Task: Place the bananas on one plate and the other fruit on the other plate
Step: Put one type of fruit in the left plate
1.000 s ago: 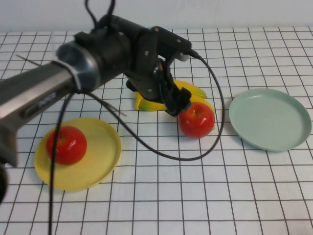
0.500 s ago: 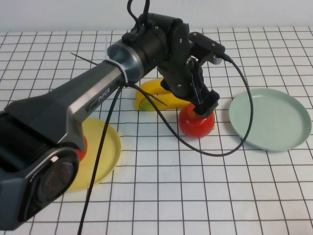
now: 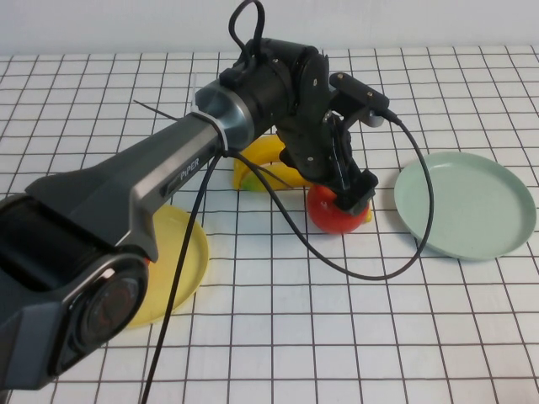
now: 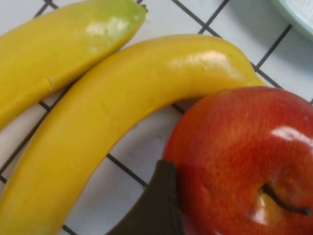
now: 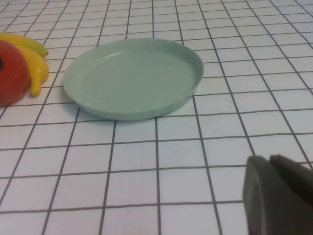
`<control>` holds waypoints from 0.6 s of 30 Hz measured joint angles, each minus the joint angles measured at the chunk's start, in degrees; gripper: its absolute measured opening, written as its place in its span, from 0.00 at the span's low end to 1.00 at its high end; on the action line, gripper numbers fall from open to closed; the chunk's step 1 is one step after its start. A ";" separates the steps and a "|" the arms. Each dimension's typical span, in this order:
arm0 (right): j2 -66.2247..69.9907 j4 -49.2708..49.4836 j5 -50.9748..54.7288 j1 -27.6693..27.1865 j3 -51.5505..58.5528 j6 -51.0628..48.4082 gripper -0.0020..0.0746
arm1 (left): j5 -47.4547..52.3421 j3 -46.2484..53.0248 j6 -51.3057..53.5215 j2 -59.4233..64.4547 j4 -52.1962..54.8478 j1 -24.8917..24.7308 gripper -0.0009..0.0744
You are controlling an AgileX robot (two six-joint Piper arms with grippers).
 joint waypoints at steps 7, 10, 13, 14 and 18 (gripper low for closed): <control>0.00 0.00 0.00 0.00 0.00 0.00 0.01 | 0.00 -0.37 0.00 0.36 -0.41 0.00 0.90; 0.00 0.00 0.00 0.00 0.00 0.00 0.01 | 0.10 -0.37 0.00 0.36 -0.50 0.00 0.90; 0.00 0.00 0.00 0.00 0.00 0.00 0.01 | 0.31 -0.37 -1.15 0.24 0.16 0.00 0.86; 0.00 0.00 0.00 0.00 0.00 0.00 0.01 | 0.71 -0.48 -1.59 0.14 0.41 0.00 0.85; 0.00 0.00 0.00 0.00 0.00 0.00 0.01 | 2.44 -0.94 -3.33 -0.32 2.44 0.00 0.79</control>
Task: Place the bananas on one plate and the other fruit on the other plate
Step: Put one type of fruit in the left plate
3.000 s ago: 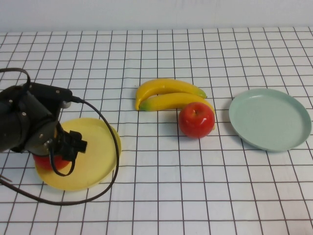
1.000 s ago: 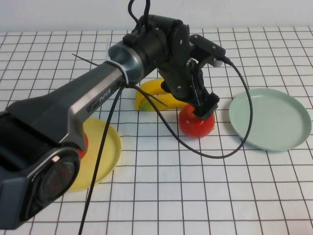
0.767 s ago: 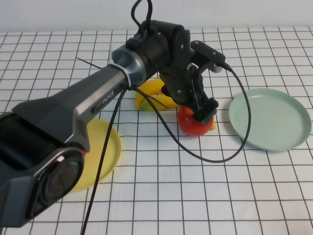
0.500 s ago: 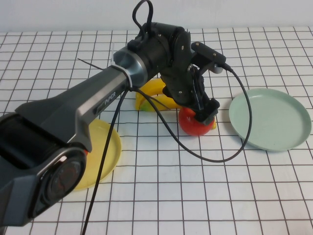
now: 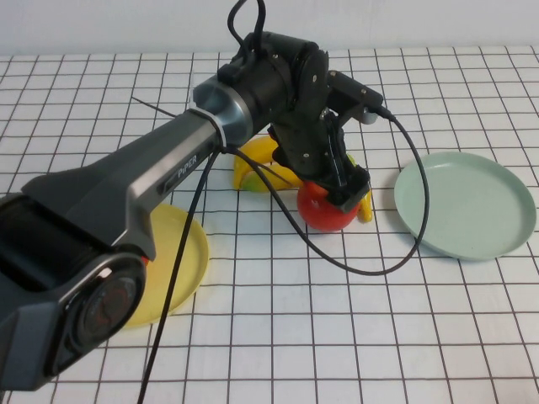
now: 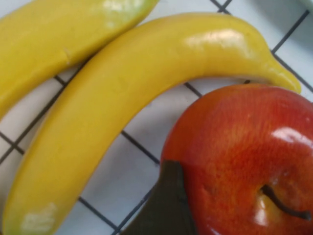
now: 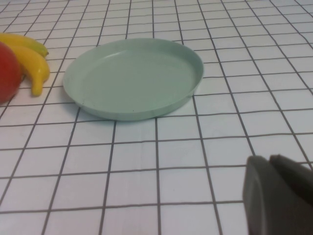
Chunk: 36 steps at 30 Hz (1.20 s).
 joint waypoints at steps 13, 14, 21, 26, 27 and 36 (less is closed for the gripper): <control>0.00 0.00 0.00 0.00 0.00 0.00 0.01 | 6.61 -0.47 -7.57 -7.10 11.31 1.80 0.79; 0.00 0.00 0.00 0.00 0.00 0.00 0.01 | 6.72 -0.47 -8.00 -7.79 11.29 2.69 0.79; 0.00 0.00 0.00 0.00 0.00 0.00 0.01 | 6.75 9.09 -10.07 -13.59 11.54 8.48 0.79; 0.00 0.00 0.00 0.00 0.00 0.00 0.01 | 0.47 27.26 -14.85 -21.92 13.63 8.60 0.79; 0.00 0.00 0.00 0.00 0.00 0.00 0.01 | -1.96 31.30 -16.26 -24.06 14.35 8.60 0.79; 0.00 0.00 0.00 0.00 0.00 0.00 0.01 | -17.23 51.26 -24.68 -32.51 17.51 9.09 0.79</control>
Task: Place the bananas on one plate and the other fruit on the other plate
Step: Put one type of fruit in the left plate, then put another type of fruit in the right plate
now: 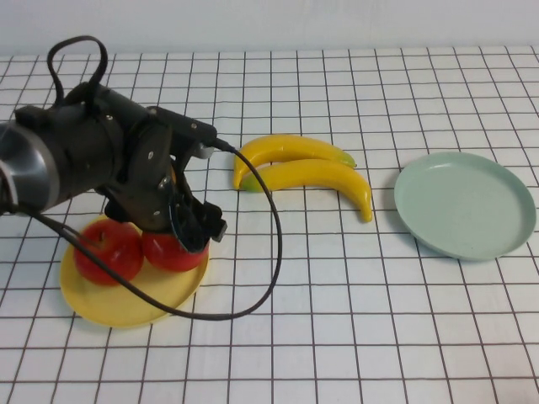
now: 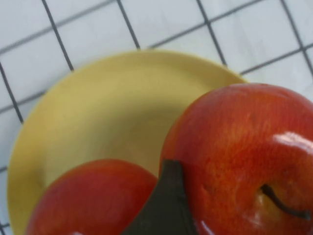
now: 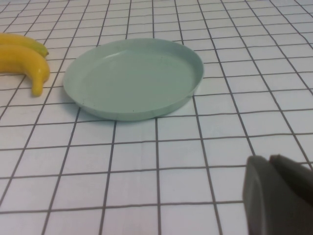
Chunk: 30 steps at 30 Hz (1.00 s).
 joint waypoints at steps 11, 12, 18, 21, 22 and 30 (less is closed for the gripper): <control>0.00 0.00 0.00 0.00 0.00 0.00 0.01 | -1.80 1.30 1.36 -0.24 -2.79 2.27 0.90; 0.00 0.00 0.00 0.00 0.00 0.00 0.01 | -1.80 1.30 1.63 -0.48 -3.10 2.27 0.90; 0.00 0.02 0.00 0.00 0.00 0.00 0.01 | -1.89 1.30 1.98 -5.92 -3.24 2.27 0.90; 0.00 0.02 0.00 0.00 0.00 0.00 0.01 | -1.89 1.30 1.37 -10.80 -2.10 2.27 0.90; 0.00 0.02 0.00 0.00 0.00 0.00 0.01 | -1.89 1.51 0.84 -12.61 -1.48 2.27 0.90; 0.00 0.02 0.00 0.00 0.00 0.00 0.01 | -11.61 13.46 -2.08 -31.94 0.35 1.78 0.40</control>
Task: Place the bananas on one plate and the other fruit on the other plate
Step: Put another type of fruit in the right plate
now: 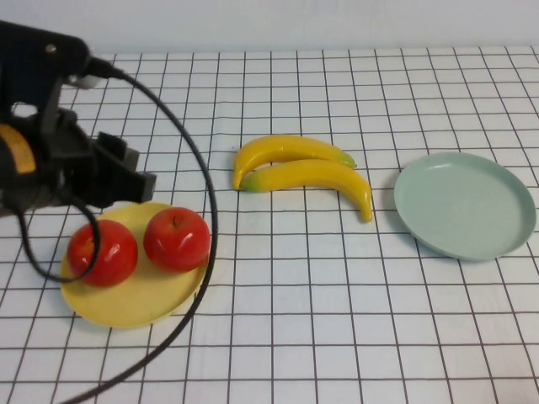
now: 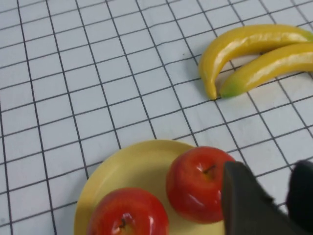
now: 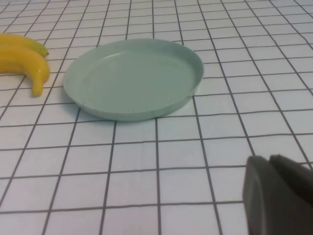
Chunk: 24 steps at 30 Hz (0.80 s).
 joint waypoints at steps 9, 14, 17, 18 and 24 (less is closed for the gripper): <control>0.00 0.00 0.00 0.00 0.00 0.00 0.01 | -5.00 17.30 -1.31 -20.45 -6.17 0.00 0.02; 0.00 0.00 0.00 0.00 0.00 0.00 0.01 | 3.43 19.17 -1.93 -28.91 -8.84 0.00 0.01; 0.00 0.00 0.00 0.00 0.00 0.00 0.01 | 9.63 19.30 -2.07 -32.40 -8.30 0.00 0.01; 0.00 0.00 0.00 0.00 0.00 0.00 0.01 | 10.86 19.30 -2.17 -33.28 -7.70 0.00 0.01; 0.00 0.00 0.00 0.00 0.00 0.00 0.01 | 12.59 19.42 -2.97 -36.70 -2.16 0.00 0.01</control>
